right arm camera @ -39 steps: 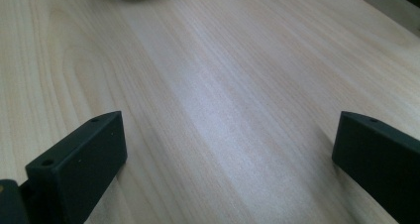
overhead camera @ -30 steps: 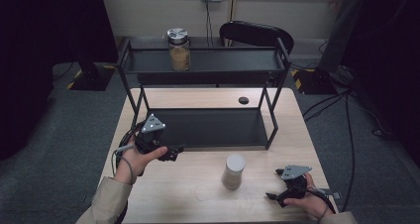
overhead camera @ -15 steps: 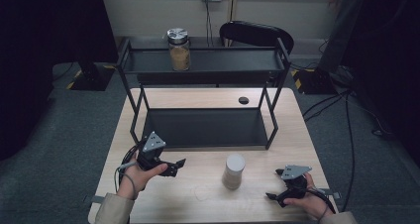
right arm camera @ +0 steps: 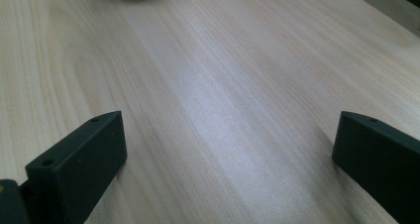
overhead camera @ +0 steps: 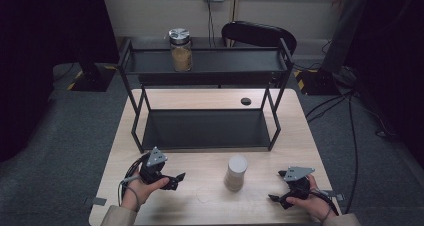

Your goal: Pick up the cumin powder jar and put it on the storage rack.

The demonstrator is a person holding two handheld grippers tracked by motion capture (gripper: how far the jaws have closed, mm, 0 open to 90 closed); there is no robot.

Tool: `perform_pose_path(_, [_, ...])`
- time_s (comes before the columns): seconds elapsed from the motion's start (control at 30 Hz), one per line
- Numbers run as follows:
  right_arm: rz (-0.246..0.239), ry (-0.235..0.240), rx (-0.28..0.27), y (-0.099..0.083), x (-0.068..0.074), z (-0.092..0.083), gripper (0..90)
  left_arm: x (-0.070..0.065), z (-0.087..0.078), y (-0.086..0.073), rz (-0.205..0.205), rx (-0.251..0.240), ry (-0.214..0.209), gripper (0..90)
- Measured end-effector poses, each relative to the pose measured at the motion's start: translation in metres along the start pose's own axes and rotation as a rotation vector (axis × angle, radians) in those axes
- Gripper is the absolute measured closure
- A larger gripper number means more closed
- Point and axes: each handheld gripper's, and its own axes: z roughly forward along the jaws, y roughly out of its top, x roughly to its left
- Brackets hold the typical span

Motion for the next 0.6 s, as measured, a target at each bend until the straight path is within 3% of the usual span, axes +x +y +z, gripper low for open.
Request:
perform_pose_path(0.2, [0.0, 0.0, 0.0, 0.0, 0.0, 0.0, 0.0, -0.002, 0.011, -0.014, 0.012, 0.056, 0.003, 1.6])
perform_pose_path(0.6, [0.001, 0.001, 0.0, 0.0, 0.0, 0.0, 0.0, 0.002, 0.017, -0.029, 0.003, 0.07, -0.018, 1.6])
